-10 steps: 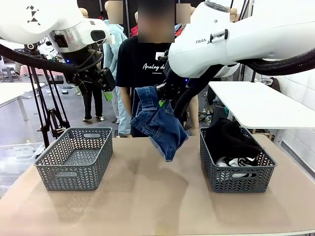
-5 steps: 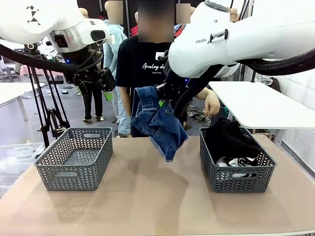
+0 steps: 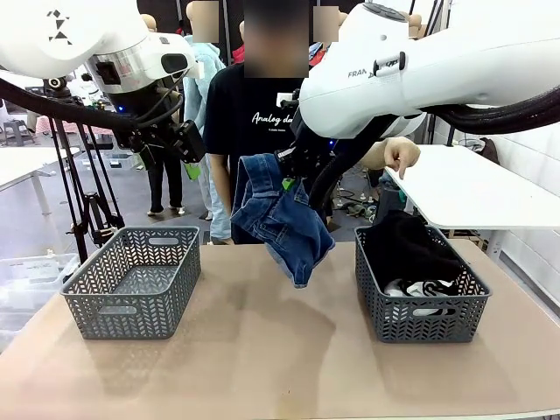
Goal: Sort the tops and bottoms.
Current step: Sort the clothes according to human instructions.
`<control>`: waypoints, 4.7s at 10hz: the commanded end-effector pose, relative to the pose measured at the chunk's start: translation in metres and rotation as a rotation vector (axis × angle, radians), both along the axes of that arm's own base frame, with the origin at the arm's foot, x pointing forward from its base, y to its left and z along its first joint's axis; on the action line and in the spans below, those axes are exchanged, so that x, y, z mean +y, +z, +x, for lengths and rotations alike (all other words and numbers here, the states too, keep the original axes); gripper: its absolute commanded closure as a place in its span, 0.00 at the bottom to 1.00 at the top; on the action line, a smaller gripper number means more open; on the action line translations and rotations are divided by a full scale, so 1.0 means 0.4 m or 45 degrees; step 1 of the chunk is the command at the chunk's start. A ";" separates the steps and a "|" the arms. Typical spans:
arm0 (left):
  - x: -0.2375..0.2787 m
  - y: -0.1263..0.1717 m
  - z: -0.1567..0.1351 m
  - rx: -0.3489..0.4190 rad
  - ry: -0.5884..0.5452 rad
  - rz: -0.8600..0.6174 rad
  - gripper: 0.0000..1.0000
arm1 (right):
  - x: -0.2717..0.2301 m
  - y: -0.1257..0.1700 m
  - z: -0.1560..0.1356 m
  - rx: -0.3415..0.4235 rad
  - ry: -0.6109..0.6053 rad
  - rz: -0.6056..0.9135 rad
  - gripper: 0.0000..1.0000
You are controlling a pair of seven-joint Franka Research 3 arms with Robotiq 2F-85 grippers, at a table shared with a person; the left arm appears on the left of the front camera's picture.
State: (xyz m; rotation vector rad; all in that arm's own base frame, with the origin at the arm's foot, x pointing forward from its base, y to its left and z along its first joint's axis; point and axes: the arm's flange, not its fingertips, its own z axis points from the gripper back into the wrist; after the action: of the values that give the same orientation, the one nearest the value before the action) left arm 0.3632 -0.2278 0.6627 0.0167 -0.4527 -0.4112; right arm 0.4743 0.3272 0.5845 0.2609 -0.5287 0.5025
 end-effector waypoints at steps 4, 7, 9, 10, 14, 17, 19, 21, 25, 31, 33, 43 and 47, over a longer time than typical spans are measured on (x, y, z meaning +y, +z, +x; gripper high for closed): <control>0.007 0.001 0.000 0.001 -0.016 0.001 0.00 | 0.000 0.011 0.002 -0.008 0.000 0.004 1.00; 0.007 0.001 0.000 0.001 -0.016 0.001 0.00 | 0.000 0.011 0.002 -0.008 0.000 0.004 1.00; 0.007 0.001 0.000 0.001 -0.016 0.001 0.00 | 0.000 0.011 0.002 -0.008 0.000 0.004 1.00; 0.007 0.001 0.000 0.001 -0.016 0.001 0.00 | 0.000 0.000 0.000 0.000 0.000 0.000 1.00; 0.007 0.001 0.000 0.001 -0.016 0.001 0.00 | -0.075 0.217 -0.087 -0.178 -0.025 0.022 1.00; 0.007 0.001 0.000 0.001 -0.016 0.001 0.00 | -0.204 0.303 -0.101 -0.250 -0.133 0.046 1.00; 0.007 0.001 0.000 0.001 -0.016 0.001 0.00 | -0.319 0.292 -0.087 -0.205 -0.215 0.095 1.00; 0.007 0.001 0.000 0.001 -0.016 0.001 0.00 | -0.379 0.270 -0.084 -0.172 -0.283 0.114 1.00; 0.007 0.001 0.000 0.001 -0.016 0.001 0.00 | -0.335 0.300 -0.062 -0.201 -0.252 0.076 1.00; 0.007 0.001 0.000 0.001 -0.016 0.001 0.00 | -0.536 0.296 0.016 0.039 -0.331 0.079 1.00; 0.007 0.001 0.000 0.001 -0.016 0.001 0.00 | -0.591 0.211 0.059 0.184 -0.407 0.101 1.00; 0.007 0.001 0.000 0.001 -0.016 0.001 0.00 | -0.621 -0.027 0.126 0.330 -0.653 0.079 1.00; 0.007 0.001 0.000 0.001 -0.016 0.001 0.00 | -0.620 -0.205 0.204 0.616 -0.616 -0.025 1.00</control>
State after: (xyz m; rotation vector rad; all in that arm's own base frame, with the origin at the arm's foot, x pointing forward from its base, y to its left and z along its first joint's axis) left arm 0.3634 -0.2277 0.6627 0.0164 -0.4525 -0.4111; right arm 0.5448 0.0781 0.5041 0.2234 -0.1413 -0.0458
